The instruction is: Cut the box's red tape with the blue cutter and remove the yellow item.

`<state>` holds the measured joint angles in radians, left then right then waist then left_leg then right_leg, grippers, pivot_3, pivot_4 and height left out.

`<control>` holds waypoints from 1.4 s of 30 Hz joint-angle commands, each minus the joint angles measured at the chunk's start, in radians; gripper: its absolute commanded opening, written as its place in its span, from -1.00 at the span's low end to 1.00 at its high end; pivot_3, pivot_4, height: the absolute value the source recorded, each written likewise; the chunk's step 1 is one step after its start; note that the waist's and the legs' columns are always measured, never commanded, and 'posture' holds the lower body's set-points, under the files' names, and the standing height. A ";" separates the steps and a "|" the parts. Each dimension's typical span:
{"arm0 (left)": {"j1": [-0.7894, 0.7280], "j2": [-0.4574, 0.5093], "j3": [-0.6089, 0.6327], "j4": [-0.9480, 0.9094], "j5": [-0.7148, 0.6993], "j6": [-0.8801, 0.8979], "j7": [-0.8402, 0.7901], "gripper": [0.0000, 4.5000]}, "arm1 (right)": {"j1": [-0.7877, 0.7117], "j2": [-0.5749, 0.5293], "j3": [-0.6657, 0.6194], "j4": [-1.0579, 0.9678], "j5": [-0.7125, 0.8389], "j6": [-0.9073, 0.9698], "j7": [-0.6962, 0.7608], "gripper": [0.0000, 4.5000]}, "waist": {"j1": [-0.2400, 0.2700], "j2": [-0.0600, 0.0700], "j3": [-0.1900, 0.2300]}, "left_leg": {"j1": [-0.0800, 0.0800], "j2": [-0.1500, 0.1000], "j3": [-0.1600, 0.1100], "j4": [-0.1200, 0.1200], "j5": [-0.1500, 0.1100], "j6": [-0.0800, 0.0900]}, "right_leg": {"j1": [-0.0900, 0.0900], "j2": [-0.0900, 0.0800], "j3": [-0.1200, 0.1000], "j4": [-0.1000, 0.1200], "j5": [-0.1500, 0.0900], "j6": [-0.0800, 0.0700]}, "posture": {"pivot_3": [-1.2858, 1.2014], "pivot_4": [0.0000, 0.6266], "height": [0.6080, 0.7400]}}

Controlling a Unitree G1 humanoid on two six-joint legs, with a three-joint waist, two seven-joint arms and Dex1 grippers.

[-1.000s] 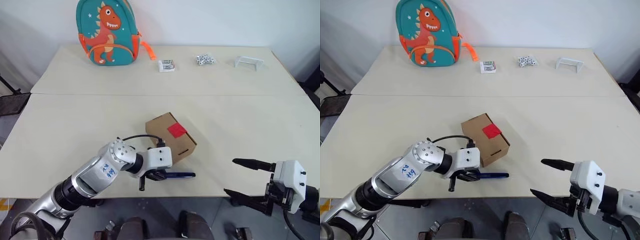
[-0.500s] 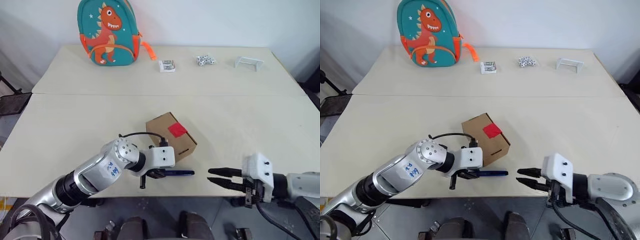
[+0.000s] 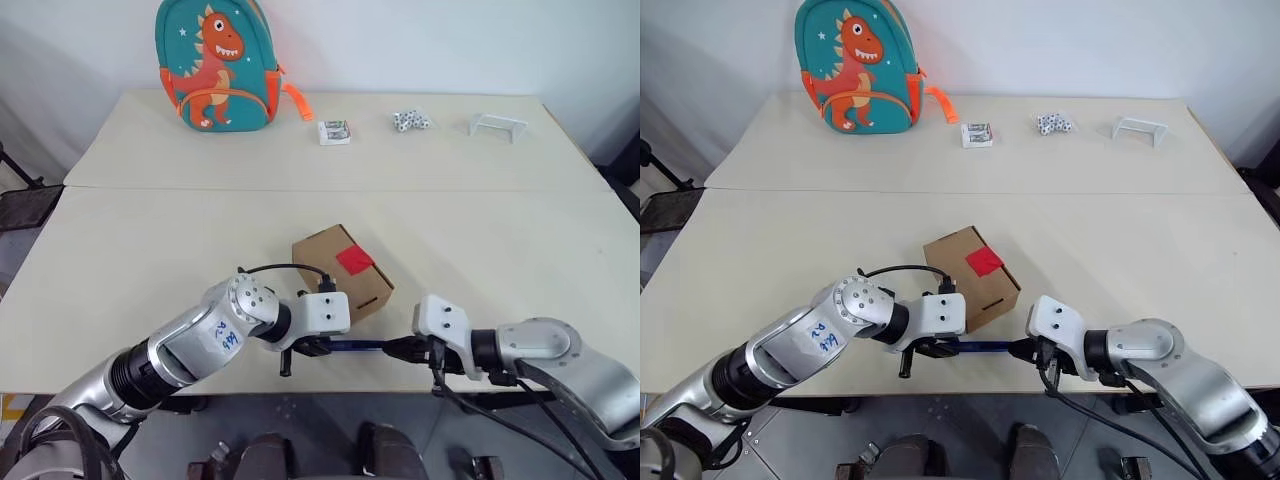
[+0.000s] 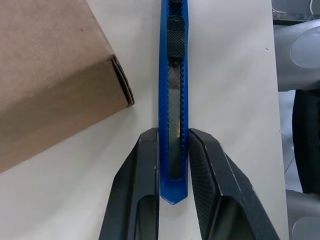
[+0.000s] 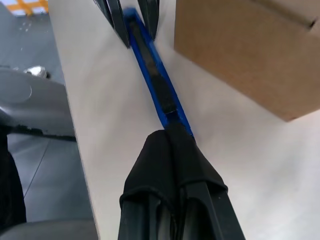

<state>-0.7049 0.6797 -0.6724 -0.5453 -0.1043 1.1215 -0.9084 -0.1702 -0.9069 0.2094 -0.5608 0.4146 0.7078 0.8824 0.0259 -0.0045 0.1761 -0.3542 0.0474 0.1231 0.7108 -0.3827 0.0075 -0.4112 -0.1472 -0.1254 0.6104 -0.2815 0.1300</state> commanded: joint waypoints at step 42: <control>0.030 0.038 -0.048 -0.004 -0.018 -0.003 0.007 -0.62 | -0.103 0.111 0.027 -0.041 0.074 0.160 0.062 -0.99 | -0.003 -0.001 -0.001 | -0.001 0.000 -0.002 0.003 0.000 0.000 | 0.000 0.000 -0.001 0.001 0.000 0.000 | 0.03 -0.52 1.00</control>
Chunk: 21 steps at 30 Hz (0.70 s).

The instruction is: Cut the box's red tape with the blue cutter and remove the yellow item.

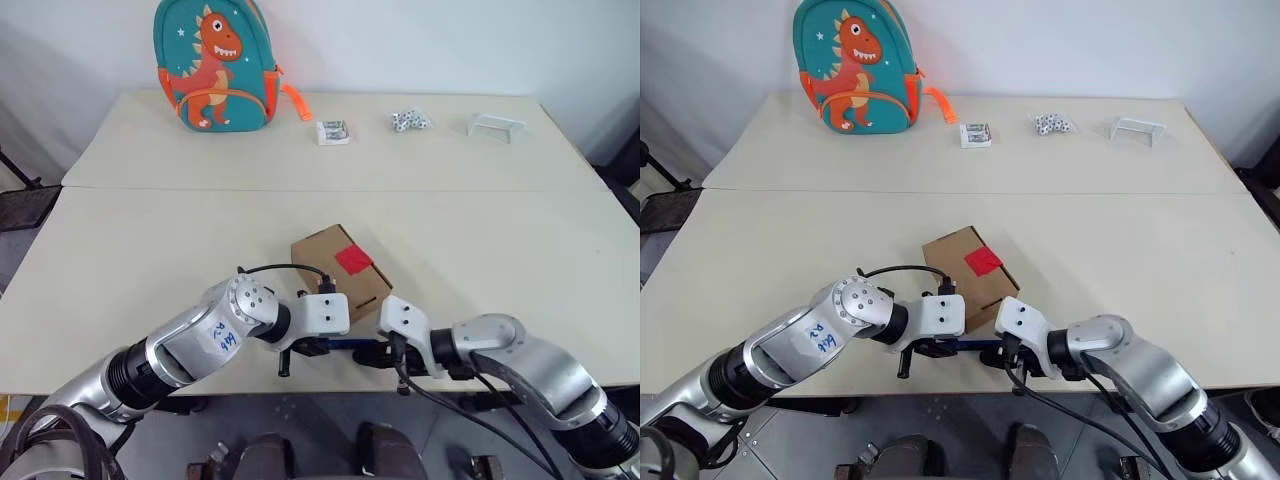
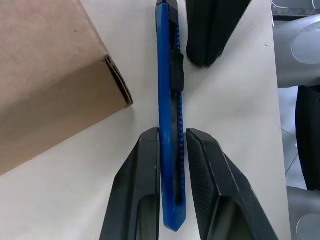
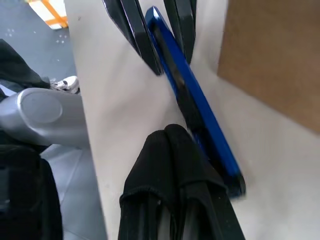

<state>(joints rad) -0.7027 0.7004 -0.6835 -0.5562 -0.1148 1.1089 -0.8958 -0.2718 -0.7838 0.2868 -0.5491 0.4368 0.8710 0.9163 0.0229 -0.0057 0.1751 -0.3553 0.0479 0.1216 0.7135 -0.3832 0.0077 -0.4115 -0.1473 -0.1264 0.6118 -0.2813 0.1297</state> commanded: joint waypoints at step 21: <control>0.041 0.033 0.086 0.008 -0.035 -0.085 -0.001 -0.11 | 0.030 -0.014 -0.123 -0.053 0.140 0.042 -0.010 -1.00 | 0.002 0.000 0.000 | -0.003 0.000 -0.001 0.001 0.000 0.001 | -0.001 0.000 -0.001 -0.001 0.000 0.000 | 0.03 -0.52 1.00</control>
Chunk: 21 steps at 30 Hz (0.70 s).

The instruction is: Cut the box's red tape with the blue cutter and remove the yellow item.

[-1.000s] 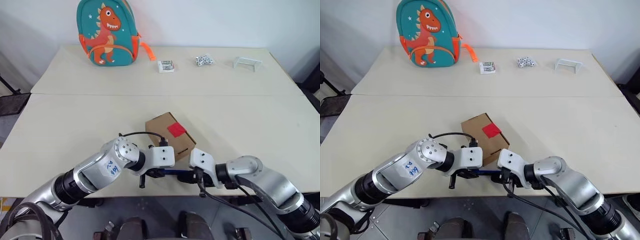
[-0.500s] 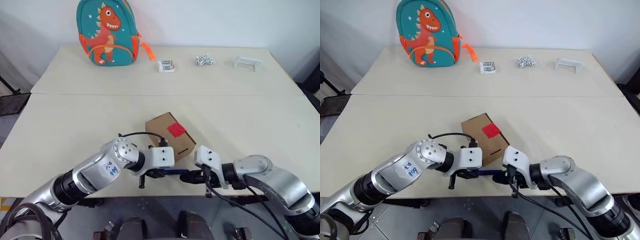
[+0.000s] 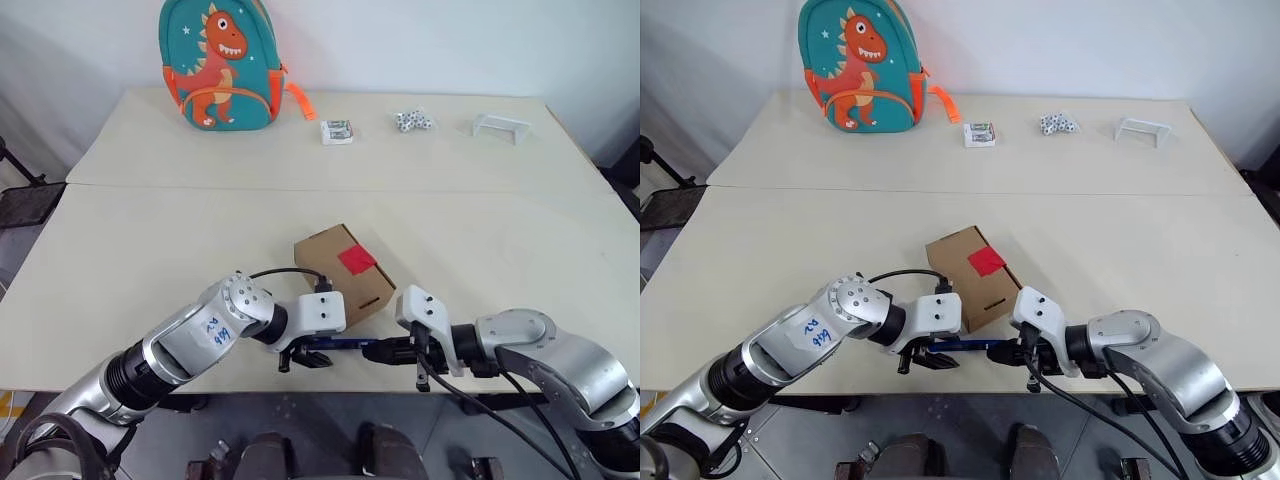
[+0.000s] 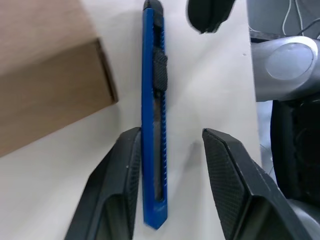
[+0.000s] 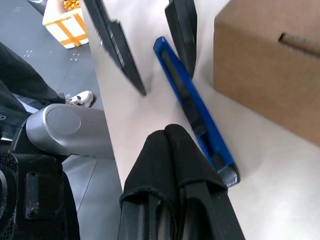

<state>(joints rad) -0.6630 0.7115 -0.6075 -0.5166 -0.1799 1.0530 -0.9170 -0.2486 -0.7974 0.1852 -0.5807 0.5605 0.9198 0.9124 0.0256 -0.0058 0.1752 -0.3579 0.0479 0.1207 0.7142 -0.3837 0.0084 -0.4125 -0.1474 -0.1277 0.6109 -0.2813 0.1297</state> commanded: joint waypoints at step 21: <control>0.050 0.001 -0.044 -0.064 0.125 -0.098 0.082 -0.11 | 0.098 -0.040 -0.110 -0.059 0.057 -0.003 -0.041 -1.00 | 0.001 0.000 0.000 | -0.003 0.000 0.000 0.000 0.000 0.000 | 0.000 0.000 -0.001 -0.002 0.000 0.000 | 0.03 -0.52 1.00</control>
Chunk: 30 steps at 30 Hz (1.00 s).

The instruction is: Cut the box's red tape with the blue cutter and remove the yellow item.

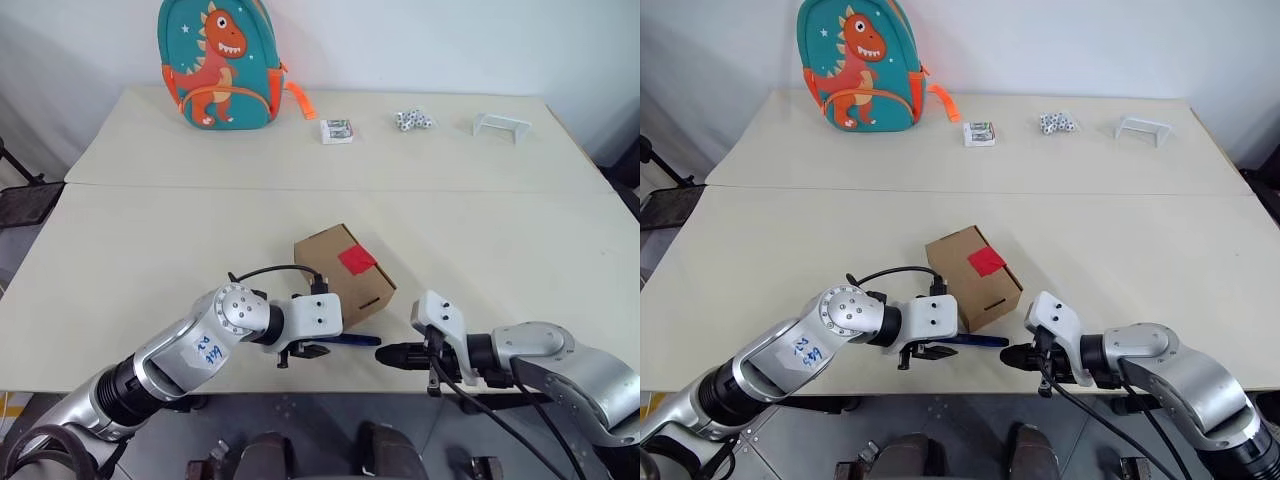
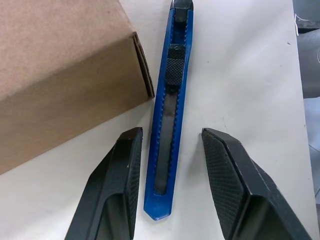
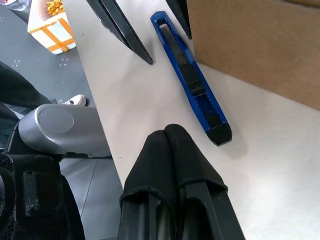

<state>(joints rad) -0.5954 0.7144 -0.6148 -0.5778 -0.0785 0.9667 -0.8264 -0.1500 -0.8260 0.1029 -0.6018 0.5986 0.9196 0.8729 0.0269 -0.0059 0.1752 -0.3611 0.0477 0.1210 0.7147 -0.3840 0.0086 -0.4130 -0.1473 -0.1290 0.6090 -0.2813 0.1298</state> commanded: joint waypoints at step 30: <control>-0.036 0.025 -0.075 0.007 0.024 0.008 -0.112 -0.62 | -0.154 0.003 0.090 0.075 -0.049 -0.034 0.007 -1.00 | -0.001 0.000 0.000 | 0.000 0.000 0.000 0.001 0.000 0.000 | 0.000 0.000 -0.001 0.000 0.000 0.000 | 0.03 -0.52 1.00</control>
<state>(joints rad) -0.6365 0.7280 -0.6592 -0.5749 -0.0527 0.9615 -0.9202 -0.2934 -0.8259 0.1821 -0.5223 0.5645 0.8993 0.8681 0.0259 -0.0058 0.1752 -0.3611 0.0476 0.1213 0.7152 -0.3840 0.0086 -0.4126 -0.1473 -0.1299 0.6093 -0.2813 0.1298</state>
